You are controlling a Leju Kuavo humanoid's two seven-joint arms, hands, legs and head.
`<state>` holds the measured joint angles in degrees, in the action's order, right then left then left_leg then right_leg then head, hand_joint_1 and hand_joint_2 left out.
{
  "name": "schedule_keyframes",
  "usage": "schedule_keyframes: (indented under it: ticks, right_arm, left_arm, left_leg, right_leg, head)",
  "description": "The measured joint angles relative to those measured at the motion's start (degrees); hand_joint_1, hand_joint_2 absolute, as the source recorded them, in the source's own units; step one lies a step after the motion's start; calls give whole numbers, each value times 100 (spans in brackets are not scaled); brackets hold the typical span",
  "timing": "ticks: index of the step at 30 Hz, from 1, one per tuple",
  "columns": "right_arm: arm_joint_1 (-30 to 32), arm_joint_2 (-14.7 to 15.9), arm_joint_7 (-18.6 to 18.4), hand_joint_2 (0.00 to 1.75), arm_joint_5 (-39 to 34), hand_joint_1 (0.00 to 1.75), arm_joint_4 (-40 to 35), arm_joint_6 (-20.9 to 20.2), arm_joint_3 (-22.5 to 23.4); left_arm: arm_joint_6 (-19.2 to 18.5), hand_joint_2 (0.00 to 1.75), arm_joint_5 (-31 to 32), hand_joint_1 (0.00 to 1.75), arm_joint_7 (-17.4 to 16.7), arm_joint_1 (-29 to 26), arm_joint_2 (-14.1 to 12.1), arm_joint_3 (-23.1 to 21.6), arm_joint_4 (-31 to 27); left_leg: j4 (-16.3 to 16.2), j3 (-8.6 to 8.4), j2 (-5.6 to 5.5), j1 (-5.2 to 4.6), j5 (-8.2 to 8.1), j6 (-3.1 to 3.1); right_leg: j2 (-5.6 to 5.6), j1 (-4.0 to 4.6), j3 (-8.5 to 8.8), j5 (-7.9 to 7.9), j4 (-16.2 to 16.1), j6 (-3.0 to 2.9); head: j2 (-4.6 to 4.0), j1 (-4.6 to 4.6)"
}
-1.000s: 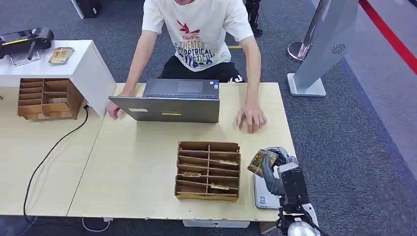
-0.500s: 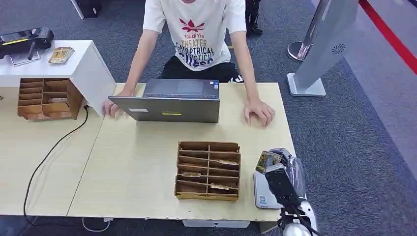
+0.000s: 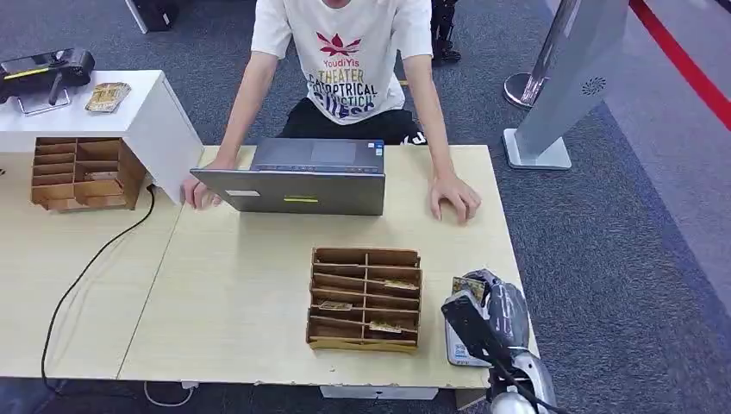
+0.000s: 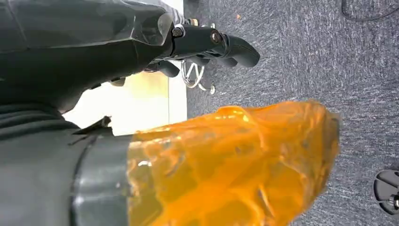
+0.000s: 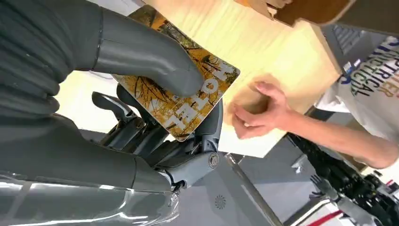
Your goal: Pass the card to the sensor for recognition and then transmit it.
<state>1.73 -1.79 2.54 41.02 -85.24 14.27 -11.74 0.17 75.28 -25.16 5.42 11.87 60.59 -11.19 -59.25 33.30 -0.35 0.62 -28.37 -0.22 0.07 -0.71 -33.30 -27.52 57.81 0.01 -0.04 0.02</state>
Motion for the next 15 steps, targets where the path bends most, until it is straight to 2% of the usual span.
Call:
schedule_keyframes:
  ticks: [6, 15]
  right_arm:
    - [-54, 70, -140, 175, 94, 175, 145, -136, -26]
    - [-77, 129, -151, 175, 98, 175, 273, -151, -39]
  left_arm:
    - [0, 0, -2, 0, -7, 0, 0, 2, 0]
    - [0, 0, -2, 0, -7, 0, 0, 2, 0]
  left_leg:
    - [0, 0, 0, 0, 0, 0]
    - [0, 0, 0, 0, 0, 0]
  right_leg:
    - [0, 0, 0, 0, 0, 0]
    - [0, 0, 0, 0, 0, 0]
  head:
    - [0, 0]
    - [0, 0]
